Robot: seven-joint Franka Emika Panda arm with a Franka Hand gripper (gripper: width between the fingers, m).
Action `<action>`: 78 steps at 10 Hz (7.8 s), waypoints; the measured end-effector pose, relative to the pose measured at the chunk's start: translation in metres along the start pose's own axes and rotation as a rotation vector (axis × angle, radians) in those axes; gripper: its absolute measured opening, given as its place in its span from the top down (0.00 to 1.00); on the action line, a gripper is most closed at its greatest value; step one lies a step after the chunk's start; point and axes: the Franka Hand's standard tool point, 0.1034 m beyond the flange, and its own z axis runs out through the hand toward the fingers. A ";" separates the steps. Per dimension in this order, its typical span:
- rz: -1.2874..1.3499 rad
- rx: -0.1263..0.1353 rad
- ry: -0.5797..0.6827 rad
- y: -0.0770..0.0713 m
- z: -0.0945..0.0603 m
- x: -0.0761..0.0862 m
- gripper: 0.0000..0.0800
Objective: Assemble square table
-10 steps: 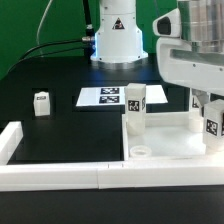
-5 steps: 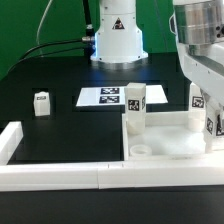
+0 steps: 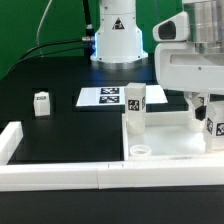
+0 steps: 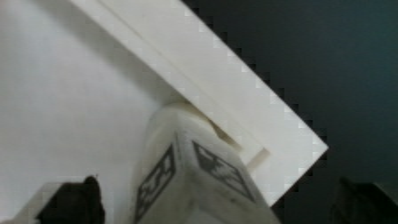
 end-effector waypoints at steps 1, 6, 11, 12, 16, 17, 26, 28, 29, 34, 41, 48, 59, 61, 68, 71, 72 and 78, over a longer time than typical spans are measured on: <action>-0.052 0.000 0.000 0.000 0.000 0.000 0.19; -0.565 -0.081 -0.041 0.002 -0.001 -0.004 0.43; -0.062 -0.070 0.024 0.001 -0.002 -0.006 0.64; 0.091 -0.073 0.032 0.002 0.000 -0.009 0.64; 0.665 0.030 -0.020 0.006 0.002 0.003 0.64; 0.696 0.028 -0.022 0.004 0.002 -0.001 0.64; -0.423 -0.032 -0.011 0.012 0.000 0.004 0.19; -0.633 -0.046 -0.004 0.009 -0.003 0.006 0.19; -0.582 -0.048 -0.004 0.011 -0.002 0.006 0.19; -0.289 -0.044 0.006 0.010 -0.001 0.006 0.65; 0.804 0.039 -0.007 0.006 0.001 0.006 0.64; 0.185 0.020 -0.010 0.000 -0.001 0.002 0.20; -0.247 -0.040 0.023 0.003 -0.001 0.010 0.64; 0.087 -0.043 0.042 0.004 -0.003 0.008 0.64; 0.991 -0.005 -0.022 0.008 -0.003 0.011 0.64; 1.142 -0.004 -0.022 0.007 -0.003 0.010 0.64; 1.241 -0.001 -0.019 0.007 -0.002 0.011 0.64; 1.066 0.034 -0.012 0.016 -0.035 0.034 0.20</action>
Offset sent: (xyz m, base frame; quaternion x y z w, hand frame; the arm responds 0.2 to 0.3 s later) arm -0.0104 0.0084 -0.0055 -0.0426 -0.1107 -0.3487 0.9297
